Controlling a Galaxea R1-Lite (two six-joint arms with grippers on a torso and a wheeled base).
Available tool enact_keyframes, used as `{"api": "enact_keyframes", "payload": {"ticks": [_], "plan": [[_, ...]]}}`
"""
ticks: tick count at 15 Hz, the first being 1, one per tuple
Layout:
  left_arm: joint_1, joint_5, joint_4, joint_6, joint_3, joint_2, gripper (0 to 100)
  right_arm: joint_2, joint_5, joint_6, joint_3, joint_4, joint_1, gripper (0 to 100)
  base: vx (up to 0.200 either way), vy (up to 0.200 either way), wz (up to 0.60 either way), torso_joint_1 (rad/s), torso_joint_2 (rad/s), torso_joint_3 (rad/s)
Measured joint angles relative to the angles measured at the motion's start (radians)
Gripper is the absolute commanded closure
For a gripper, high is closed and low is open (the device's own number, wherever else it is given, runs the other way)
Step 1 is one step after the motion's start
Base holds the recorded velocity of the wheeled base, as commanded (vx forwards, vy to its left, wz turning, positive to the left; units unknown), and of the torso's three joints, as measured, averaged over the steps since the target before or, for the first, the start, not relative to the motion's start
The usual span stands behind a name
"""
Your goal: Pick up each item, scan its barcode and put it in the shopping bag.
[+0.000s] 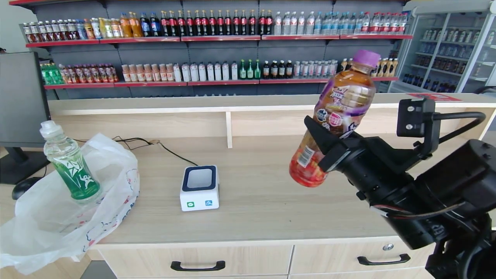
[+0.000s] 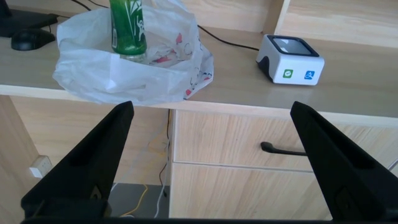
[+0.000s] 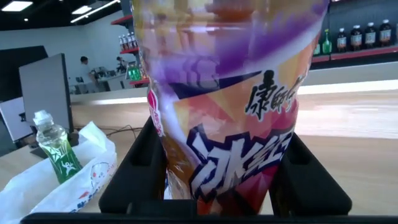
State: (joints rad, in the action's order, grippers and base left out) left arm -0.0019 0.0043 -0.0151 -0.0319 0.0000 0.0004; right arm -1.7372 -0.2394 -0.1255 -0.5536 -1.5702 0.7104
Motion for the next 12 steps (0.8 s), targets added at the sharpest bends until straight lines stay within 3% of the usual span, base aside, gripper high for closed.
{"api": "enact_keyframes", "payload": {"ticks": [4, 7, 12], "plan": [[0.001, 0.0, 0.001, 0.004, 0.0, 0.0, 0, 0.039, 0.003, -0.03, -0.029, 0.0, 0.044, 100, 0.0, 0.0, 0.0, 0.0, 0.0, 0.0], [0.001, 0.0, 0.001, 0.005, 0.0, 0.0, 0, 0.087, 0.005, -0.097, 0.027, 0.001, 0.142, 100, 0.0, 0.0, 0.0, 0.0, 0.0, 0.0], [0.0, 0.0, 0.004, 0.006, 0.0, 0.0, 0, 0.167, 0.012, -0.165, 0.1, 0.001, 0.188, 100, 0.0, 0.0, 0.0, 0.0, 0.0, 0.0]]}}
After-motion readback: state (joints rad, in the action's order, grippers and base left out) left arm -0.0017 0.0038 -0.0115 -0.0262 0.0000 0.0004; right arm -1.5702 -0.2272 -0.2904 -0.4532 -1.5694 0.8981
